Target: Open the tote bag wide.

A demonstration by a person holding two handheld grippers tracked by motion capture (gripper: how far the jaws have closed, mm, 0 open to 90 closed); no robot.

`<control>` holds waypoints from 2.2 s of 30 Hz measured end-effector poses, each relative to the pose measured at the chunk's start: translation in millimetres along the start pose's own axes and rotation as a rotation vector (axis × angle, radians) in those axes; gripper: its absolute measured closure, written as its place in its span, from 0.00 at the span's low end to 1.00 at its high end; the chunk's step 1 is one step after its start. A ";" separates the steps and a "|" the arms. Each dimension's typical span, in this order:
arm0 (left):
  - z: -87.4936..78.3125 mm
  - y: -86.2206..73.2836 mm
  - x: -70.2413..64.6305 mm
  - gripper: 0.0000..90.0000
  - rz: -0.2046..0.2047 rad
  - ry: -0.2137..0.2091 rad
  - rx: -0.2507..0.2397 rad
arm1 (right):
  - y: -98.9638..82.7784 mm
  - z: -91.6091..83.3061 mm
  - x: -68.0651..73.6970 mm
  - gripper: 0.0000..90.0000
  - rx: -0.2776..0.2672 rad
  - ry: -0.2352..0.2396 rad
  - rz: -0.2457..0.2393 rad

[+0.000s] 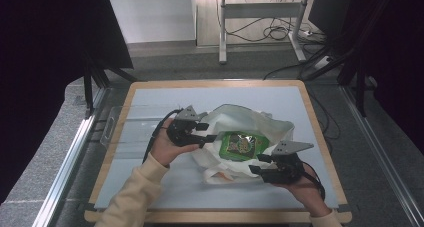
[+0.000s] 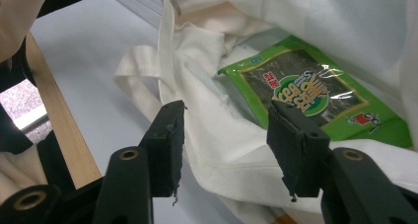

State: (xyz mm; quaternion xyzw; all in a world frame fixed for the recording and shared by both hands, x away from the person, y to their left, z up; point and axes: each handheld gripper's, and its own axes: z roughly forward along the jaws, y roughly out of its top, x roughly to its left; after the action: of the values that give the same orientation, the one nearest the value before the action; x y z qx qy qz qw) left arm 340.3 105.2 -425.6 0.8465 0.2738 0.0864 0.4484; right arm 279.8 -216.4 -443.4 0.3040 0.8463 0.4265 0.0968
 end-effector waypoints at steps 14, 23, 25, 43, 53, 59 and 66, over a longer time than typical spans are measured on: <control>4.6 -8.5 -12.1 0.79 0.016 -0.020 0.018 | 5.7 -6.3 -10.7 0.91 -0.013 -0.019 0.019; 10.5 -5.3 -13.6 1.00 0.024 -0.032 0.049 | 23.8 2.3 -14.9 0.99 -0.014 -0.044 -0.007; 12.4 -5.8 -13.7 1.00 0.030 -0.034 0.060 | 32.6 6.7 -16.0 0.99 -0.018 -0.039 -0.021; 33.3 -17.4 -9.0 1.00 -0.007 -0.048 0.118 | 85.9 75.2 -31.6 0.99 0.031 0.031 -0.021; 34.0 -22.2 -10.3 1.00 0.003 -0.059 0.150 | 90.8 94.9 -44.8 0.99 0.042 0.049 0.010; 33.7 -25.2 -9.2 1.00 -0.002 -0.064 0.163 | 96.1 106.1 -48.0 0.99 0.072 0.053 0.009; 34.6 -30.0 -7.5 1.00 -0.020 -0.081 0.163 | 98.0 128.5 -48.7 0.99 0.161 0.074 -0.020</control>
State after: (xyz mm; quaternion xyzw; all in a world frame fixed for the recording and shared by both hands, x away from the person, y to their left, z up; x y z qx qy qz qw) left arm 336.1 90.0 -469.2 0.8802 0.2700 0.0250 0.3895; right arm 415.3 -116.0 -450.9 0.2864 0.8838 0.3672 0.0447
